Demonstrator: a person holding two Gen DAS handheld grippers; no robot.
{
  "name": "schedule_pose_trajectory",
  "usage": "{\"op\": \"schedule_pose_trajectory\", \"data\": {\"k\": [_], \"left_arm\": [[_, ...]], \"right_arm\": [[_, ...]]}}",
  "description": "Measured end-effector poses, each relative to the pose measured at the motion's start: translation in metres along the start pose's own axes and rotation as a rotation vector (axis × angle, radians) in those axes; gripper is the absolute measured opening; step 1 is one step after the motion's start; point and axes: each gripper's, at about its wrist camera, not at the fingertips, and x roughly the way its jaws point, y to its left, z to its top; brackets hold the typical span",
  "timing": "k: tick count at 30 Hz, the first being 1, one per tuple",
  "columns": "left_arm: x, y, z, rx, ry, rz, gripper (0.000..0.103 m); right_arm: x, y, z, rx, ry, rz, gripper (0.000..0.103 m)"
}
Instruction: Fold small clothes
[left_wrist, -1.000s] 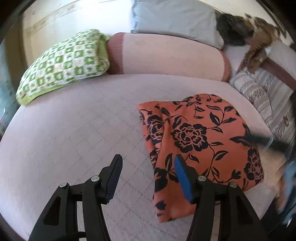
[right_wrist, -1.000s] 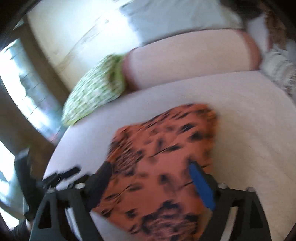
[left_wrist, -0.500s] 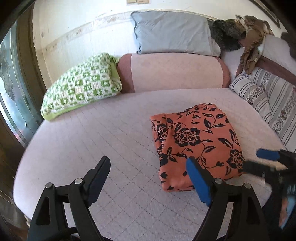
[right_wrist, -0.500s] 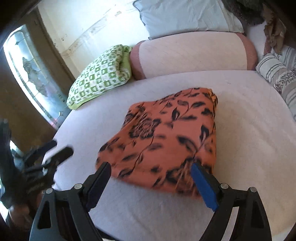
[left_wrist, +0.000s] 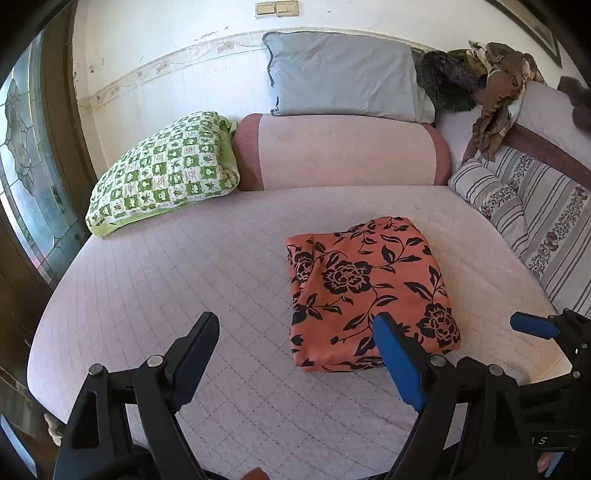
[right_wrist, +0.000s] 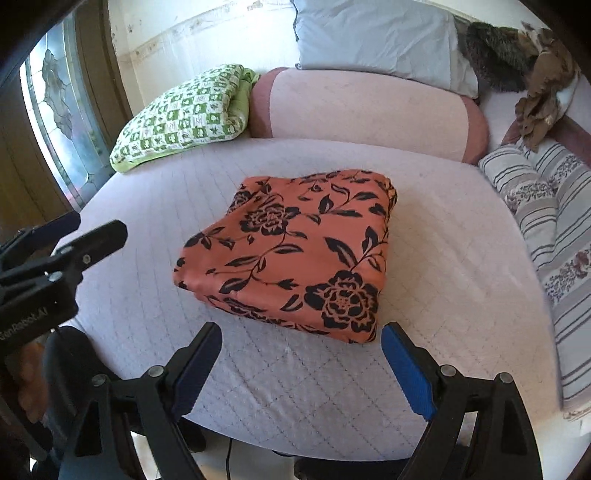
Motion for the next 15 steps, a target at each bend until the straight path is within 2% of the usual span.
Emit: {"op": "schedule_pose_trajectory", "data": {"k": [2, 8, 11, 15], "left_arm": [[0.0, -0.003, 0.003, 0.004, 0.0, 0.004, 0.086], [0.004, -0.015, 0.009, 0.044, -0.022, 0.002, 0.093], [0.011, -0.021, 0.013, 0.06, -0.008, -0.007, 0.099], [0.025, -0.025, 0.022, 0.054, 0.006, -0.025, 0.099]], "right_arm": [[-0.002, -0.002, 0.002, 0.003, -0.008, -0.001, 0.097], [-0.007, -0.01, 0.013, 0.015, -0.031, -0.01, 0.097], [-0.004, -0.014, 0.019, 0.017, -0.032, -0.017, 0.097], [0.002, -0.018, 0.024, 0.025, -0.028, -0.018, 0.097]]}}
